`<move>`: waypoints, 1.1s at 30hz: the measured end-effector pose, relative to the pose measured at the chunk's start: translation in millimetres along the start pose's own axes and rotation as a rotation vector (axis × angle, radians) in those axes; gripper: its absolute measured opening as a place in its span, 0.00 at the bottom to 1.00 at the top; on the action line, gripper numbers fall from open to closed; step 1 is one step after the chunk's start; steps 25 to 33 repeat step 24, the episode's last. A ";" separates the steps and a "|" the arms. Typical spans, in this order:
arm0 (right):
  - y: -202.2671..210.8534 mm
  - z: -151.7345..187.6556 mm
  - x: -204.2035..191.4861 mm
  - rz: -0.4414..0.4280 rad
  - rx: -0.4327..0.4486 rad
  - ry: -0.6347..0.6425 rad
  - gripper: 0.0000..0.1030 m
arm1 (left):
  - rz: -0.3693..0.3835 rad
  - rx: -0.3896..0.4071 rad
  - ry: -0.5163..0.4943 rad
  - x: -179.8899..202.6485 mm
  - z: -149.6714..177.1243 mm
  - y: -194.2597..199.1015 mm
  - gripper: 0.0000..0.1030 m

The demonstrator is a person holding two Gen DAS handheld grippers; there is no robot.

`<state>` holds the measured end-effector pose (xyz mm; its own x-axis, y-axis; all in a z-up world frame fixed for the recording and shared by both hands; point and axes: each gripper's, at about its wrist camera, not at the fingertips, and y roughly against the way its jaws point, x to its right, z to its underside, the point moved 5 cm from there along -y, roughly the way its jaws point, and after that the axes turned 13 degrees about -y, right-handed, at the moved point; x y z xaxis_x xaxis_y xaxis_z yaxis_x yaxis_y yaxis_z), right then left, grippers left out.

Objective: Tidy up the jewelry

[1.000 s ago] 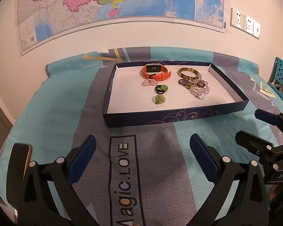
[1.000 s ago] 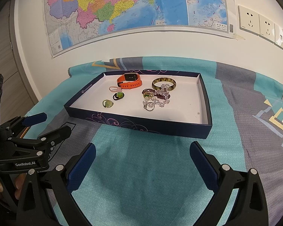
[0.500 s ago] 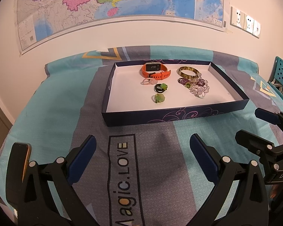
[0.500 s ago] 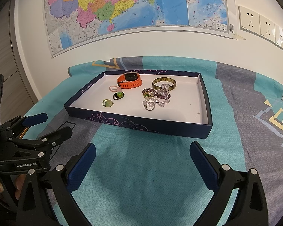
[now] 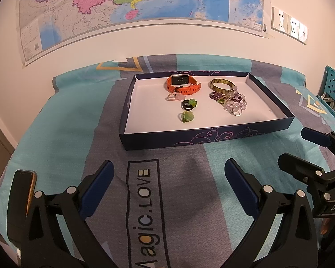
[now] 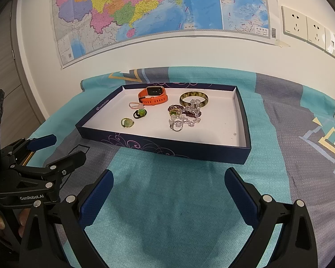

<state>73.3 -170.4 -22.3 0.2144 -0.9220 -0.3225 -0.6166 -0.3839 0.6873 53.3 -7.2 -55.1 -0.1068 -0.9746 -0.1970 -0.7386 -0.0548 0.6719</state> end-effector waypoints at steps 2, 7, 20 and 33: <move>-0.1 0.1 0.1 0.000 -0.001 -0.001 0.93 | 0.002 -0.001 0.001 0.2 -0.1 -0.3 0.95; -0.2 0.1 0.3 0.000 0.000 0.000 0.93 | 0.012 0.000 0.006 0.1 -0.1 -0.4 0.95; 1.1 1.1 19.5 0.048 -0.039 0.055 0.93 | 0.031 -0.016 0.017 -4.3 1.6 -4.9 0.95; 0.1 -1.4 74.3 0.161 -0.104 0.047 0.93 | 0.014 -0.034 0.043 -25.0 8.1 -7.7 0.95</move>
